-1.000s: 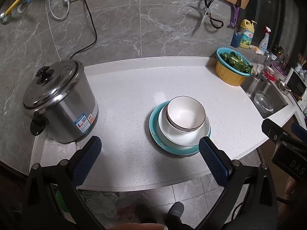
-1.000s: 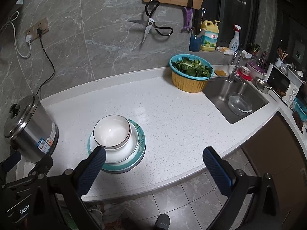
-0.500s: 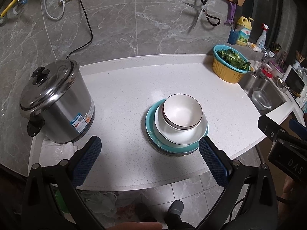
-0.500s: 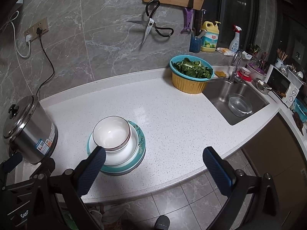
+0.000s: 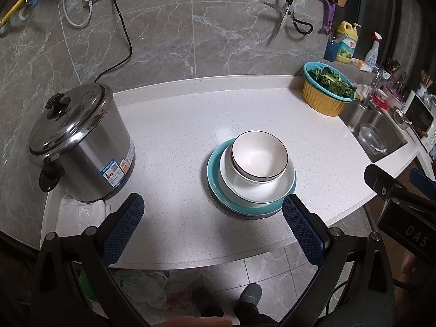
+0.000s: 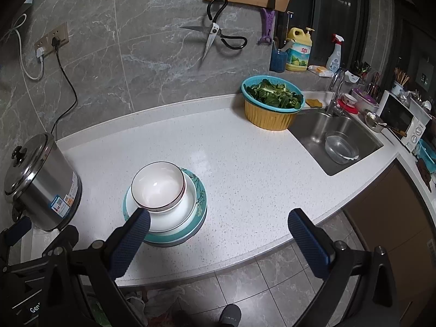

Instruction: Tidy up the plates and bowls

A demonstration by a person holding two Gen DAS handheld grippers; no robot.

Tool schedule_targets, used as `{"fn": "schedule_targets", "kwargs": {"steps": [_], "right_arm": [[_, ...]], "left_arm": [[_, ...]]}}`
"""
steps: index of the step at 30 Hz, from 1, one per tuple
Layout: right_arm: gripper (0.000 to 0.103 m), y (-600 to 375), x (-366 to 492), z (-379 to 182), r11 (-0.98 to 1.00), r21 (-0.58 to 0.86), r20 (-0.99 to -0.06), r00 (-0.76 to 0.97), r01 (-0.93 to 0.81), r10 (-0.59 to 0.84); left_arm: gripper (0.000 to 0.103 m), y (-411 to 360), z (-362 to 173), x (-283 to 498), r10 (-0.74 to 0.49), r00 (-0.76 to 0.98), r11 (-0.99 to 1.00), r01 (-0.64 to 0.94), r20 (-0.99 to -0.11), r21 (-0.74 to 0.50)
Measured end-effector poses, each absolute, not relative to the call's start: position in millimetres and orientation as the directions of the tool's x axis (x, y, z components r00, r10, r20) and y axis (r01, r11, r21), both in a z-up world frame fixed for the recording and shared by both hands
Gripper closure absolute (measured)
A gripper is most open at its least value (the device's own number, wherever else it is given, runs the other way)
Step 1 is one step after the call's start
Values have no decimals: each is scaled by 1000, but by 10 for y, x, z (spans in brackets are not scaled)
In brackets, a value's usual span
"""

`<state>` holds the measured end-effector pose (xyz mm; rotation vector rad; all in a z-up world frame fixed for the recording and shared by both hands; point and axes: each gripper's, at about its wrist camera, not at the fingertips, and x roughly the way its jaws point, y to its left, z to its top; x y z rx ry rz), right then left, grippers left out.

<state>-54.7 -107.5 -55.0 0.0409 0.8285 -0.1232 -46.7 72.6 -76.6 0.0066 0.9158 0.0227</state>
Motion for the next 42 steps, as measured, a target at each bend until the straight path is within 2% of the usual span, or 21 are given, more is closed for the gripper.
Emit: {"fn": "schedule_targets", "kwargs": {"steps": [42], "right_arm": [[0, -1097, -500, -655, 992, -11, -747, 658, 123, -90]], "left_arm": [[0, 729, -841, -389, 17, 600, 1000, -5, -799, 17]]}}
